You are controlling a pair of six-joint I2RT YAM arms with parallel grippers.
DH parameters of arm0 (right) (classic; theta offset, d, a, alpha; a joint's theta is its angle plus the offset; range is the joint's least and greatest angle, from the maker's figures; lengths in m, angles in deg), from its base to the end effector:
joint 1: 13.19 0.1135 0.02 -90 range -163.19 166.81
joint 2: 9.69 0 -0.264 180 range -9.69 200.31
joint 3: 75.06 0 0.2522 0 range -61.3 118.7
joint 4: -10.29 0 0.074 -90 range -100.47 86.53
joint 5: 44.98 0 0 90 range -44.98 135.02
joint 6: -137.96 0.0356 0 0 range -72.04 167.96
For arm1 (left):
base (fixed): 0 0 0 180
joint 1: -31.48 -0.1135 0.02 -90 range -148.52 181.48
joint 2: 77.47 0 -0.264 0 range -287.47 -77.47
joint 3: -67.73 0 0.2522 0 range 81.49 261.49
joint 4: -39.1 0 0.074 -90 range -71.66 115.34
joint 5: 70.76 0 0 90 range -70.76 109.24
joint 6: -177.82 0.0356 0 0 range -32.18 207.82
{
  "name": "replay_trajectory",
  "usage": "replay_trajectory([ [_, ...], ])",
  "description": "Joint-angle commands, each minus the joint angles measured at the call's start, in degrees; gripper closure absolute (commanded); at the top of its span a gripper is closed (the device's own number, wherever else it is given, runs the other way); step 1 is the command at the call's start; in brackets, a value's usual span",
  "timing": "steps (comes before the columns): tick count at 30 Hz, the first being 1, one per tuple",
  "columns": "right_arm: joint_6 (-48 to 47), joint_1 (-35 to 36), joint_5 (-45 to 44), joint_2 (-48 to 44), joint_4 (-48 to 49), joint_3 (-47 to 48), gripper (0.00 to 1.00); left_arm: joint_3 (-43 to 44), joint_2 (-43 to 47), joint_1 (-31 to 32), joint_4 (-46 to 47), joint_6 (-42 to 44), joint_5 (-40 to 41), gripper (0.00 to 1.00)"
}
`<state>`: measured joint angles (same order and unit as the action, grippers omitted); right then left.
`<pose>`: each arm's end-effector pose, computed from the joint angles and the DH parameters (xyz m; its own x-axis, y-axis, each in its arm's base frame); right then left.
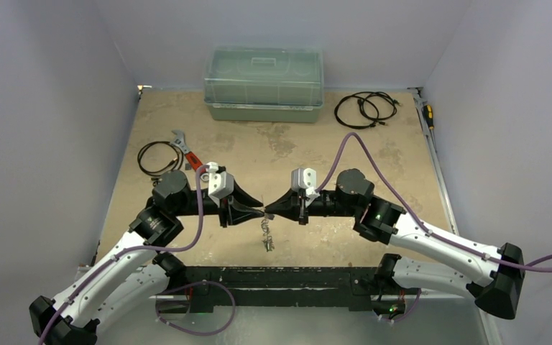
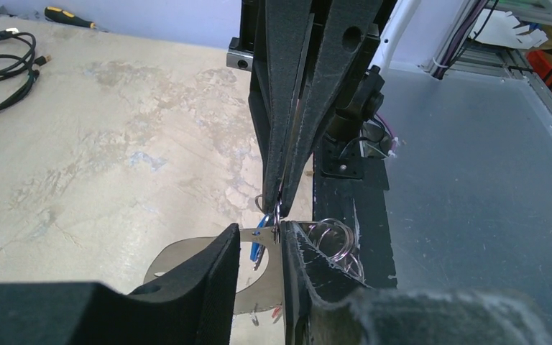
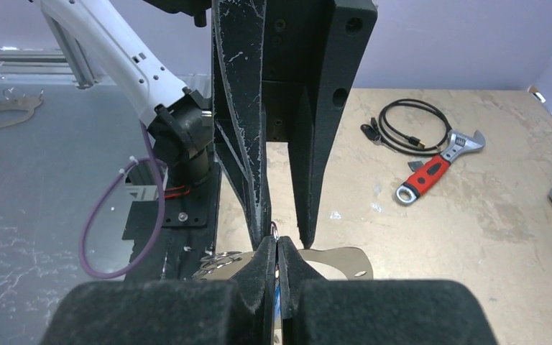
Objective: Put the keys on the keyring
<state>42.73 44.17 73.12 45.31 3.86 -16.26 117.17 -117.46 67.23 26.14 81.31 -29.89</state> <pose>0.1075 0.1989 0.3416 0.0662 -0.0457 -0.9968 -0.9947 0.0757 -0.0695 0.1171 -0.1174 0.3186 -0.1622 0.0253 -0.9864 0.9828 0.0935 -0.1592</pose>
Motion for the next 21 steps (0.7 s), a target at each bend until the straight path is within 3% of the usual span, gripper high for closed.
replay_trajectory([
  [1,-0.39,0.20,1.27,0.04,3.49,3.04,1.00,-0.05,-0.41,0.20,2.54,-0.98,-1.36,0.76],
  [8,-0.48,0.20,3.28,0.88,2.95,3.57,1.00,-0.45,0.57,0.18,3.05,-0.36,-0.52,0.99],
  [14,-0.06,0.20,4.63,1.22,3.08,4.02,1.00,0.06,3.16,0.20,0.66,3.18,2.67,1.00],
  [15,-0.04,0.20,4.43,1.20,3.04,4.21,0.93,0.27,3.67,0.20,0.21,3.80,3.08,1.00],
  [17,0.43,0.20,4.25,0.54,4.00,3.93,0.63,0.43,5.15,0.20,0.08,4.53,3.57,1.00],
  [18,1.37,0.20,3.95,-0.24,5.25,3.38,0.53,0.36,5.57,0.20,0.27,4.63,3.63,1.00],
  [21,3.15,0.12,0.50,-3.63,8.52,1.22,0.41,0.07,7.53,0.20,1.13,4.40,3.62,1.00],
])
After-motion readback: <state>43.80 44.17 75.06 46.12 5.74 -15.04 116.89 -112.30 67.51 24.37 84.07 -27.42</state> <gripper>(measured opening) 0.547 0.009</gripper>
